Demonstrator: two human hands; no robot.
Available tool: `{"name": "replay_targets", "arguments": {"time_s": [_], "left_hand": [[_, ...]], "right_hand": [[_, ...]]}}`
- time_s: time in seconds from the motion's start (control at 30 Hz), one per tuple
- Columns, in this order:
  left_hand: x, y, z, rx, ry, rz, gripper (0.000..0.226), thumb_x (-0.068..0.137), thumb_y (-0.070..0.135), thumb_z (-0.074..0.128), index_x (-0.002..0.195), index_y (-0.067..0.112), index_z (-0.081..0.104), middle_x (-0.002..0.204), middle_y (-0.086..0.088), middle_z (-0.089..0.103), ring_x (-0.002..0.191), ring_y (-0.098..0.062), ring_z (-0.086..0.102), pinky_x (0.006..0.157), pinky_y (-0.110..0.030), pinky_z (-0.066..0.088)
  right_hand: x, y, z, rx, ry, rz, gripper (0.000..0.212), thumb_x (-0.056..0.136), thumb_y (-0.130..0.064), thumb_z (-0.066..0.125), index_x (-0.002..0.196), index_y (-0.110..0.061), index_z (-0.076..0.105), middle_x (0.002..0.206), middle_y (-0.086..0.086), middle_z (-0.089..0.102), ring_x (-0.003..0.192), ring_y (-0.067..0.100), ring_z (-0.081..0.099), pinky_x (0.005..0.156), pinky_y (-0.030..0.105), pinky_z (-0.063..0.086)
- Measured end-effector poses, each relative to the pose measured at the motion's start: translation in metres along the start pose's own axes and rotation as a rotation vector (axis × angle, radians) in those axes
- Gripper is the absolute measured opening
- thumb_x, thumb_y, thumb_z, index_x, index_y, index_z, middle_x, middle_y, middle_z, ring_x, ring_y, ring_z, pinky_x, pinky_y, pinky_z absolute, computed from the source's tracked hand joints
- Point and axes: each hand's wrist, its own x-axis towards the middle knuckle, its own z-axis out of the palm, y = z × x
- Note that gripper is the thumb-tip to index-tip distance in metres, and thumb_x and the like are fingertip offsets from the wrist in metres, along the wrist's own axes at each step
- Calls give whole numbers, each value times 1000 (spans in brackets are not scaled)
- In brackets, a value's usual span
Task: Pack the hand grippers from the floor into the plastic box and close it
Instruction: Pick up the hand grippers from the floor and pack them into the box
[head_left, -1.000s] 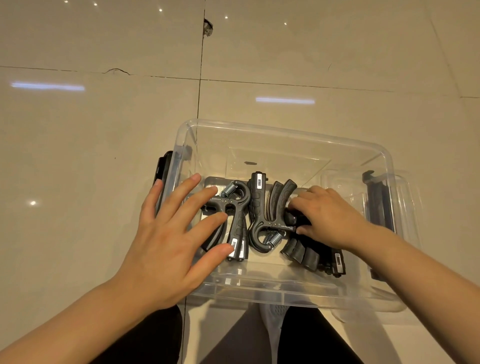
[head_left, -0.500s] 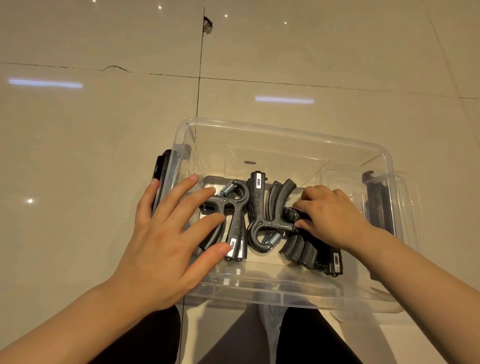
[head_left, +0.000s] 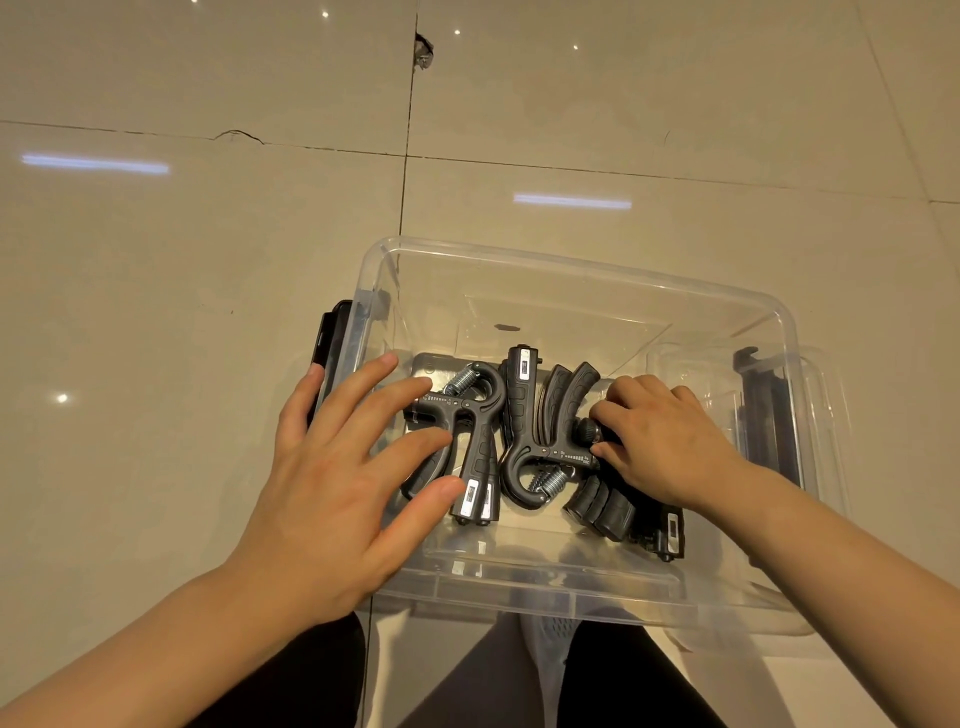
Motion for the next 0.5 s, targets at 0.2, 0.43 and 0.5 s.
{"name": "replay_targets", "arguments": {"time_s": [0.2,0.43,0.5], "left_hand": [[0,-1,0,-24,4,-7,50,94,54,30,104,24,69,133,0,53,137,-20,31,111,-57,17],[1,-1,3,-20,37,-28,43,90,50,38,101,24,70,130,0,54,136,-20,33,111,-55,17],[1,-1,4,-6,52,-26,38,87,47,43,99,23,70,129,-1,56,135,-21,34,110,-56,18]], "right_hand": [[-1,0,-2,-14,11,-2,40,93,-49,44,125,-25,50,125,-1,45,119,21,39,93,37,32],[-1,1,-4,93,-51,44,59,87,-58,48,137,-28,39,147,2,26,135,23,23,106,39,25],[-2,3,-6,61,-34,69,64,85,-59,51,139,-27,35,151,4,19,138,24,17,108,40,23]]}}
